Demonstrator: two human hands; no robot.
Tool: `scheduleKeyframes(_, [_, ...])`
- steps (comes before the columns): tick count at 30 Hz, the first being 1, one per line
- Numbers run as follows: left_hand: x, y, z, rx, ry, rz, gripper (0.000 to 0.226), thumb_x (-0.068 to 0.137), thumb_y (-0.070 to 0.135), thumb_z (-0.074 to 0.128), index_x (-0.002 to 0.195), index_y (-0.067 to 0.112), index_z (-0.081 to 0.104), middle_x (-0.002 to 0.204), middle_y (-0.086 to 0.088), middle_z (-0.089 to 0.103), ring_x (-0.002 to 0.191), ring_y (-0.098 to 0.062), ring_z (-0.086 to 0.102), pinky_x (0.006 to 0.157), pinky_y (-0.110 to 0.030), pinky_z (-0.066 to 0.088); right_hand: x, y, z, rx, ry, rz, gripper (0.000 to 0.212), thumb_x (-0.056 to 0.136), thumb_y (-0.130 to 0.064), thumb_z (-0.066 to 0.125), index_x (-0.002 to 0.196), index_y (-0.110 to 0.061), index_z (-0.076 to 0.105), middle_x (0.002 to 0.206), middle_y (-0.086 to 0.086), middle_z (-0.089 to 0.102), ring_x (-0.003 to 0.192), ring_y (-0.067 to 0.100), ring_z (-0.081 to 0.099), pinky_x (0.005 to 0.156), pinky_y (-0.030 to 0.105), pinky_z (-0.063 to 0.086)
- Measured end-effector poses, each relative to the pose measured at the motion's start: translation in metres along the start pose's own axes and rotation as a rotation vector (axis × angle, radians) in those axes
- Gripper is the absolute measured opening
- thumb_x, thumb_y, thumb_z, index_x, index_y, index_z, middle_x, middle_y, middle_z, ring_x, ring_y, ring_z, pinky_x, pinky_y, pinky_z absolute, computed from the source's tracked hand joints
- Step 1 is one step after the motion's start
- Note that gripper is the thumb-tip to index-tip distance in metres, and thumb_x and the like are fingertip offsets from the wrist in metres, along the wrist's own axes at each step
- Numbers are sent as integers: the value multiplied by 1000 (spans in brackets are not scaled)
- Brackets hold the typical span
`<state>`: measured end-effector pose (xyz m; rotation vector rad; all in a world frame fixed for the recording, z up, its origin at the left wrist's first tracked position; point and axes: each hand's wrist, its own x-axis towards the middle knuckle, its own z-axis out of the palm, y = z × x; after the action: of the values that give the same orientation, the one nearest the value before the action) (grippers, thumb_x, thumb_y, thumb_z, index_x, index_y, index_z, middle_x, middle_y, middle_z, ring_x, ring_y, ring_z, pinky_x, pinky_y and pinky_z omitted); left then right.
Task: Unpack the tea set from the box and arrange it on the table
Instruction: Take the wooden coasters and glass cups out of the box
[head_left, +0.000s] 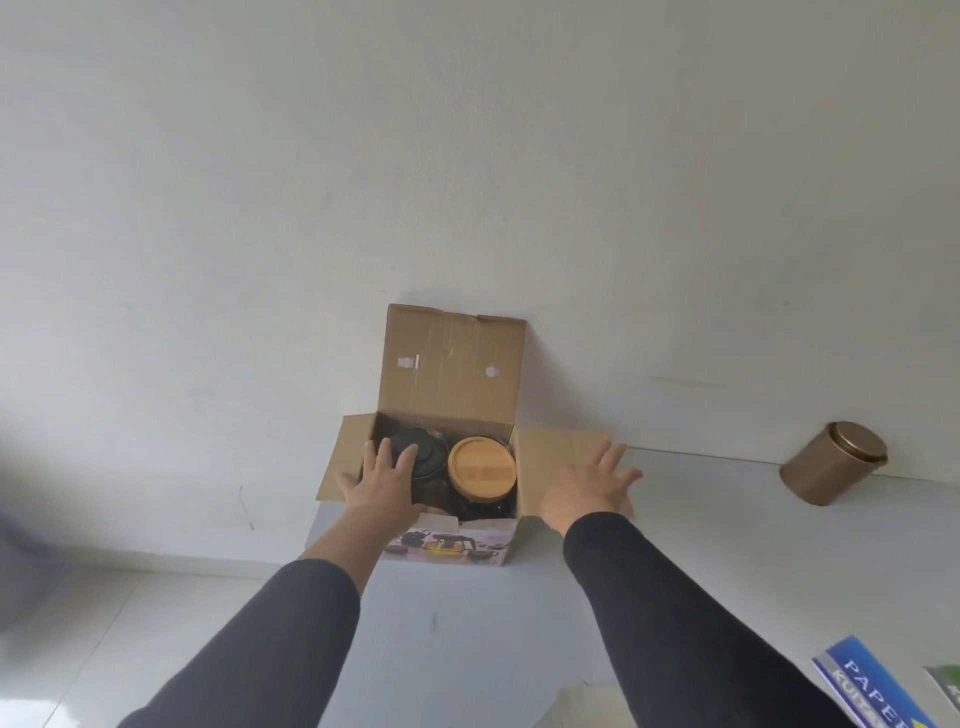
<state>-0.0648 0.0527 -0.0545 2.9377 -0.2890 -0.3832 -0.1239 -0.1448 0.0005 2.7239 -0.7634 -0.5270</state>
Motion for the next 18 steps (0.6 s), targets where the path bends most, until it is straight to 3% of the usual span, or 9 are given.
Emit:
scheduleKeyframes(3, [5, 3, 4, -60, 12, 16, 71, 90, 22, 61, 142, 41, 17, 159, -6, 0, 147, -31, -4, 110, -63, 17, 1, -1, 16, 97, 3, -121, 49, 90, -39, 47, 133, -17, 49, 152, 18, 19, 136, 37, 22, 105, 52, 30])
scheduleKeyframes(7, [11, -1, 6, -51, 0, 72, 58, 87, 10, 60, 126, 44, 33, 159, -3, 1, 146, -36, -3, 106, -65, 26, 13, -4, 21, 376, 212, -386, 42, 93, -36, 47, 129, -15, 48, 133, 9, 45, 121, 27, 42, 94, 37, 40])
scheduleKeyframes(10, [13, -4, 3, -19, 17, 132, 49, 86, 11, 63, 118, 40, 40, 159, 1, -2, 146, -37, -3, 103, -61, 35, 26, -15, 22, 477, 229, -530, 53, 90, -40, 50, 137, -18, 41, 142, 5, 41, 129, 25, 40, 101, 38, 42])
scheduleKeyframes(15, [6, -12, -2, 39, 63, 183, 40, 84, 15, 66, 113, 32, 43, 158, 2, 1, 147, -32, 2, 103, -60, 37, 42, -27, 32, 482, 169, -622, 72, 83, -53, 58, 142, -22, 31, 148, 4, 33, 134, 26, 35, 105, 41, 40])
scheduleKeyframes(18, [0, -7, -6, 111, 117, 254, 38, 82, 14, 67, 110, 31, 48, 153, -1, 16, 142, -28, 22, 101, -49, 38, 49, -27, 37, 444, 189, -645, 79, 79, -54, 63, 142, -22, 28, 149, 5, 32, 134, 28, 33, 104, 43, 39])
